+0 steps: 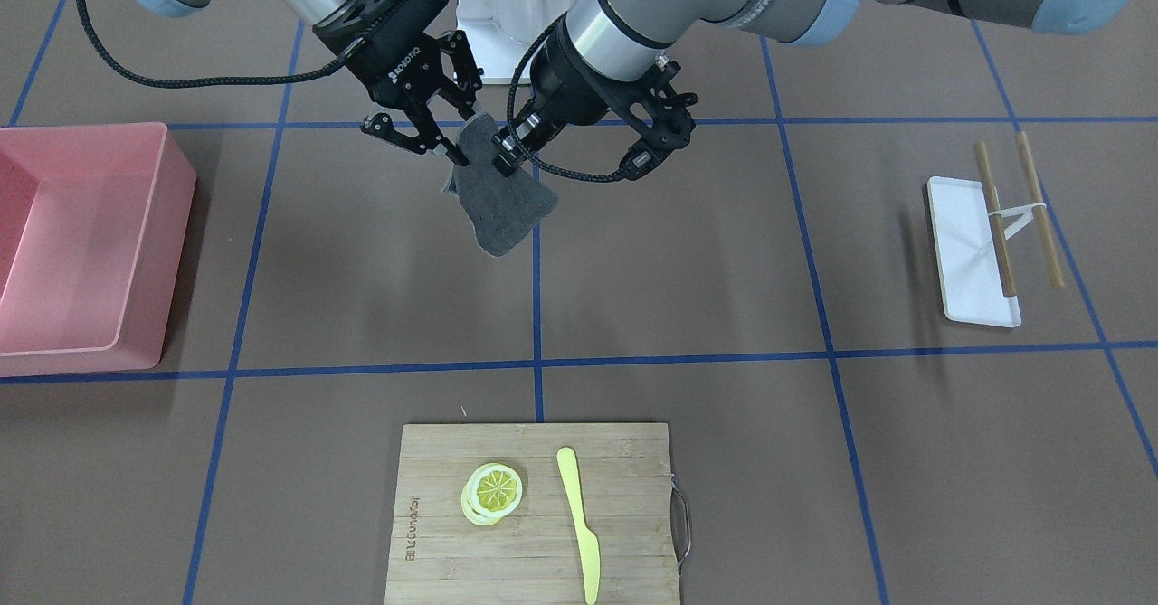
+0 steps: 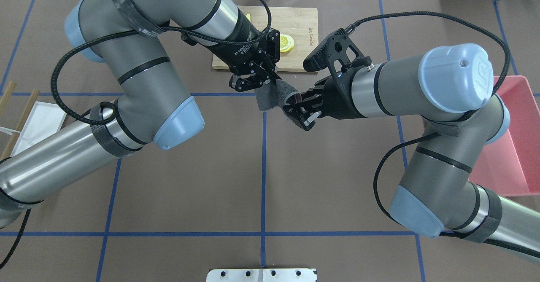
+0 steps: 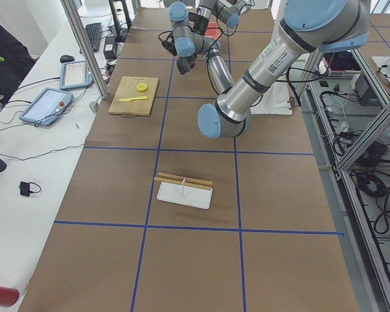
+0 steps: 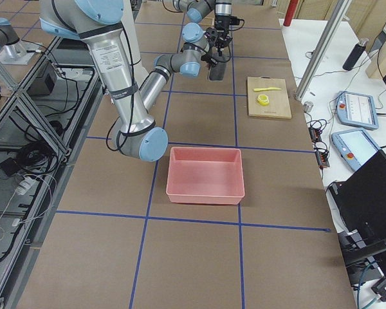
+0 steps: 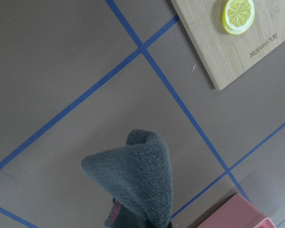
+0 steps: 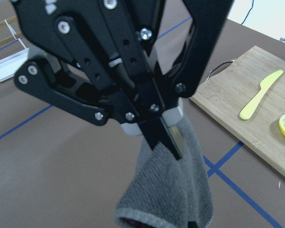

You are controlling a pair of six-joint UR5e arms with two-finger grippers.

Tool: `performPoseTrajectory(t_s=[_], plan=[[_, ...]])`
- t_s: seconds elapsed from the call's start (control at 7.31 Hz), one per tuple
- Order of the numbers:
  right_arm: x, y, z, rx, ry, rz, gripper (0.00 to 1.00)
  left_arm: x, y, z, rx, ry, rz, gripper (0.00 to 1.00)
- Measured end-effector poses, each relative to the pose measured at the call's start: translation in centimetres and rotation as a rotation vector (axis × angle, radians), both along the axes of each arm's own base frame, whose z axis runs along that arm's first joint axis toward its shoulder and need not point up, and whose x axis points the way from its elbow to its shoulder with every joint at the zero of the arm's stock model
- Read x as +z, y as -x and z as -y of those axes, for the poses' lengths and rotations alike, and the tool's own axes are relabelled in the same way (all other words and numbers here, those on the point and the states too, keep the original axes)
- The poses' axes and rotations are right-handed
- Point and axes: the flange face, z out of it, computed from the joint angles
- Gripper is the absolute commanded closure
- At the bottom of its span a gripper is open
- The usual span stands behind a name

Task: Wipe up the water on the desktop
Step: 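Close the right gripper on the hanging towel below the left gripper, then open and withdraw the left gripper while the right gripper carries the towel toward the bin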

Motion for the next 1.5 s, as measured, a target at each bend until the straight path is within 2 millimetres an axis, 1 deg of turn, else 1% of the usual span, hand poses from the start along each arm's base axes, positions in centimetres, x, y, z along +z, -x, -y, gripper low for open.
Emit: performPoseTrajectory(t_s=[0.14,0.41,0.55,0.68,0.96,1.09,1.37,1.5], plan=[[-0.1,0.0,0.0,0.002,0.01,0.005,1.0,-0.1,0.1,-0.1,0.002,-0.002,-0.003,1.0],[-0.2,0.0,-0.1,0.007,0.04,0.017,1.0,-0.3,0.2,-0.2,0.002,0.006,0.005,1.0],[-0.3,0.0,-0.1,0.009,0.047,0.019,1.0,-0.3,0.2,-0.2,0.001,0.008,0.008,0.7],[-0.3,0.0,-0.1,0.01,0.052,0.02,1.0,-0.2,0.2,-0.2,-0.001,0.009,0.01,0.03],[-0.2,0.1,0.0,0.012,0.063,0.019,1.0,-0.2,0.6,-0.3,-0.017,-0.002,0.009,0.02],[-0.2,0.1,0.0,0.016,0.088,0.019,1.0,-0.1,1.3,-0.6,-0.038,-0.014,0.006,0.02],[-0.4,0.2,0.4,0.034,0.167,0.001,1.0,0.2,3.9,-0.7,-0.076,-0.016,0.016,0.02],[-0.2,-0.1,1.0,0.045,0.204,-0.033,1.0,0.7,5.3,-0.1,-0.096,-0.009,0.038,0.02]])
